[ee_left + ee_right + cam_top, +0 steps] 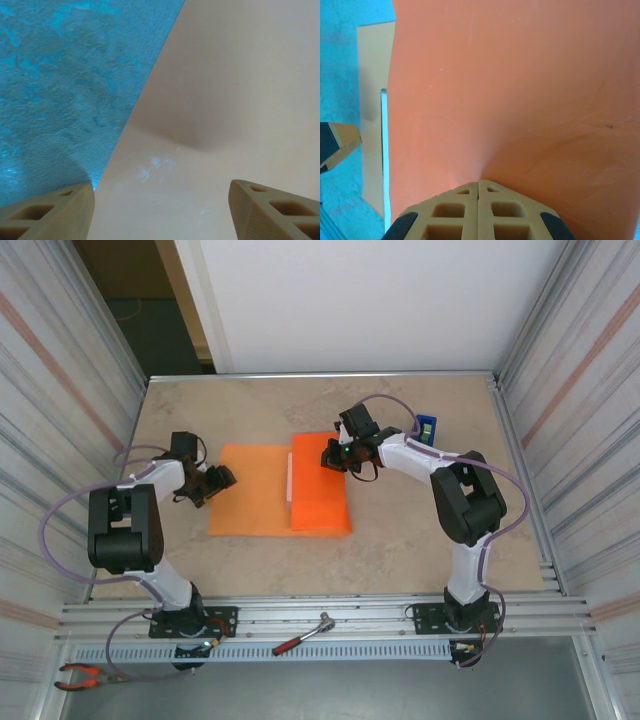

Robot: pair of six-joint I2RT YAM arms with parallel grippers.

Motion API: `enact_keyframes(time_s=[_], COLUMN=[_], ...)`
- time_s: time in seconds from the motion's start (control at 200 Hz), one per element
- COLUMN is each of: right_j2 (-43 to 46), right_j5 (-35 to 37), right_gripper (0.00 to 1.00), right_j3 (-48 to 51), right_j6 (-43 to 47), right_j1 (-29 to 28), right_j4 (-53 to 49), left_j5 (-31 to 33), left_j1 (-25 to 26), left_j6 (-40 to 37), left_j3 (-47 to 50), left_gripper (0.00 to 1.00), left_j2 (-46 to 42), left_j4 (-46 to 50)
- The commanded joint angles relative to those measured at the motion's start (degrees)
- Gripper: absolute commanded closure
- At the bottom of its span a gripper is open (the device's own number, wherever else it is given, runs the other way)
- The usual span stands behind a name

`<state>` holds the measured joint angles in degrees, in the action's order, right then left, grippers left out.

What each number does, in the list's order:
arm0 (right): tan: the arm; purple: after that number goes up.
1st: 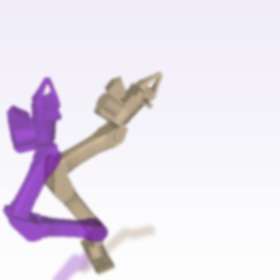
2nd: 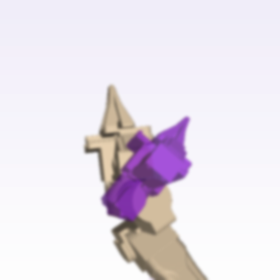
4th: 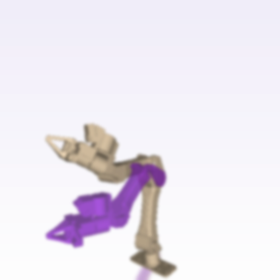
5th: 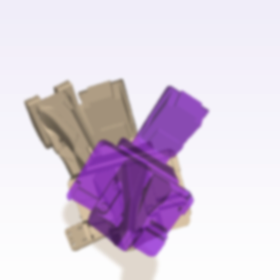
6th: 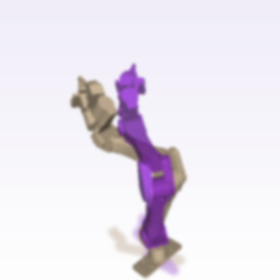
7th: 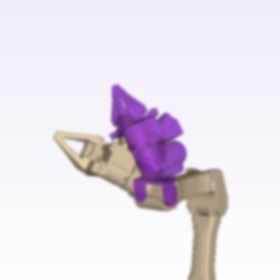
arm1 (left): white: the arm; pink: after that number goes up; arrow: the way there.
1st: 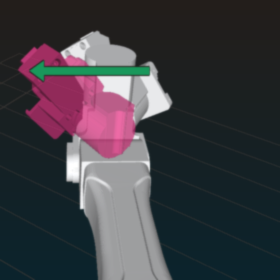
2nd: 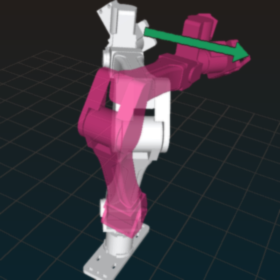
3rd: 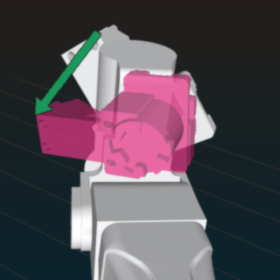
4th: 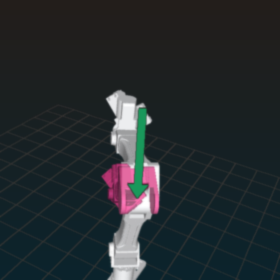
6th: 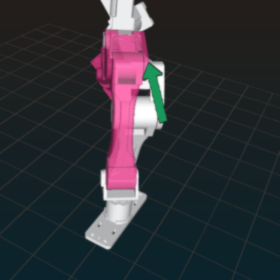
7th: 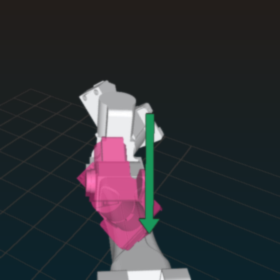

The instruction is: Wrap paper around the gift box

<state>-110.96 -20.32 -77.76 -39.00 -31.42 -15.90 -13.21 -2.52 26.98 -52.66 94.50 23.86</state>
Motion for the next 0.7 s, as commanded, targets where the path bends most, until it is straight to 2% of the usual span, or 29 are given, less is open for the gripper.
enact_keyframes(time_s=[0.0, 0.251, 0.491, 0.696], right_j2=[-2.7, -2.9, -3.1, -3.2], right_j5=[3.5, 3.2, 3.2, 3.0], right_gripper=[1.00, 1.00, 1.00, 1.00], right_j3=[2.4, 2.3, 2.5, 2.5], right_j6=[-1.3, -1.4, -1.7, -1.6], right_j1=[0.5, 0.5, 0.5, 0.6], right_j4=[-3.5, -3.3, -3.1, -3.0], left_j5=[1.7, -3.9, -8.7, -13.2], left_j1=[-0.3, -0.1, 4.9, 6.2], left_j6=[-0.4, -1.1, -1.1, -2.4], left_j3=[1.1, 0.6, 0.1, -3.0], left_gripper=[0.28, 0.27, 0.27, 0.26], left_j2=[-1.7, 2.2, 1.2, 2.1], left_j4=[0.9, -0.2, -3.4, -7.1])
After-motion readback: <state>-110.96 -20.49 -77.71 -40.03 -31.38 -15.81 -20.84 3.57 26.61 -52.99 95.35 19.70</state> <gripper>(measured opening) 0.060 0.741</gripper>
